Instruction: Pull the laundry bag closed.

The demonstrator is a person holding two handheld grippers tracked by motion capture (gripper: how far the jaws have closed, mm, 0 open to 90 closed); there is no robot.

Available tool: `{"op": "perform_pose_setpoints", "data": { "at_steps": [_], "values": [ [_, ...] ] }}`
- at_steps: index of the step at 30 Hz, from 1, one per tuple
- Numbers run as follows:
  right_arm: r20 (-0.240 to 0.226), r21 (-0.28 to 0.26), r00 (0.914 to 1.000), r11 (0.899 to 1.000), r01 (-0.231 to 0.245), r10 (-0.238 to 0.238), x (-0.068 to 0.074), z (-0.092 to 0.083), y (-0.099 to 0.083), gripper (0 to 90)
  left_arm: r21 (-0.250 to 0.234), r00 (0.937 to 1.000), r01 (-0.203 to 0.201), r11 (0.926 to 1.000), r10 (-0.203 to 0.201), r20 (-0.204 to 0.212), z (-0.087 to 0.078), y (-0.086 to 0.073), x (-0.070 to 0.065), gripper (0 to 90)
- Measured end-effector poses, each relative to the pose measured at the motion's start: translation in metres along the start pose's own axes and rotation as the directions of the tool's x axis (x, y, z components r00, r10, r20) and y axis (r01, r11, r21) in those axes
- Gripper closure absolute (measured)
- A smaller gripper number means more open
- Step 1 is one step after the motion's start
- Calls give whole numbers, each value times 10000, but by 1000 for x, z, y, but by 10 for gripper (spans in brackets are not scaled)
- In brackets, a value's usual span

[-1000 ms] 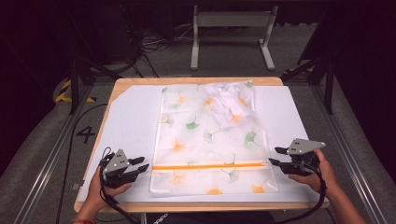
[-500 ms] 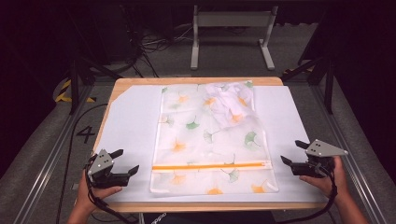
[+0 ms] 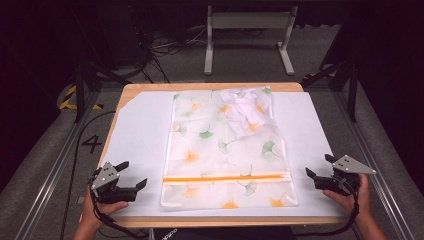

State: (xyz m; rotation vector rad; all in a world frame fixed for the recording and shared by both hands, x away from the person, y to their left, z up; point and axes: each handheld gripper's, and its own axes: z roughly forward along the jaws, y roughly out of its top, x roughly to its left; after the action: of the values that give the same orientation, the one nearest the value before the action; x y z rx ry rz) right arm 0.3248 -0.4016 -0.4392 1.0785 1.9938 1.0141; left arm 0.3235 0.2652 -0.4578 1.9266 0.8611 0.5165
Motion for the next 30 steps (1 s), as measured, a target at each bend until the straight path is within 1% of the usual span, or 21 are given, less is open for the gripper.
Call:
{"op": "perform_pose_setpoints", "data": {
  "at_steps": [1,2,4,6,7,10,12,15,16,21,24,25,26,30],
  "values": [
    [55,-46,10000,10000,-1,2,0,-1,0,146,-78,10000,59,10000,-59,31,-1,0,1,104],
    [194,-69,9998,10000,-22,23,1,-1,0,147,-200,9997,244,9995,-243,65,-2,-1,2,104],
    [193,14,9998,10000,-41,41,1,0,0,147,-499,9982,587,9970,-579,184,-4,-3,5,108],
    [235,-15,9997,10000,-34,34,1,0,0,147,-608,9971,736,9954,-724,215,-6,-4,7,109],
    [179,-55,9998,10000,-17,18,1,0,-1,148,-543,9971,743,9958,-733,198,-6,-3,7,109],
    [221,-56,9998,10000,33,-32,1,-1,-1,147,-367,9984,539,9979,-534,159,-3,-2,5,108],
    [214,-56,9997,10000,71,-70,2,0,-1,146,-293,9987,500,9983,-496,122,-3,-2,5,108],
    [236,-62,9997,9999,104,-102,2,0,-1,146,-311,9984,555,9980,-550,157,-3,-2,6,109],
    [212,-18,9997,9999,110,-110,3,0,0,146,-246,9982,590,9980,-587,146,-3,-2,6,110],
    [258,34,9995,9998,202,-203,3,1,0,141,-117,9987,488,9987,-486,179,-1,-1,6,111],
    [213,102,9996,9998,164,-166,3,1,0,139,-5,9982,577,9983,-577,183,0,-1,6,113],
    [231,114,9996,9998,157,-160,3,1,0,139,23,9985,532,9986,-532,159,0,-1,6,114],
    [239,122,9995,9998,184,-187,3,2,0,139,68,9979,615,9981,-616,189,1,-1,5,114],
    [193,209,9996,9996,206,-210,3,2,0,137,192,9981,576,9982,-580,186,2,0,6,114]
  ]
}}
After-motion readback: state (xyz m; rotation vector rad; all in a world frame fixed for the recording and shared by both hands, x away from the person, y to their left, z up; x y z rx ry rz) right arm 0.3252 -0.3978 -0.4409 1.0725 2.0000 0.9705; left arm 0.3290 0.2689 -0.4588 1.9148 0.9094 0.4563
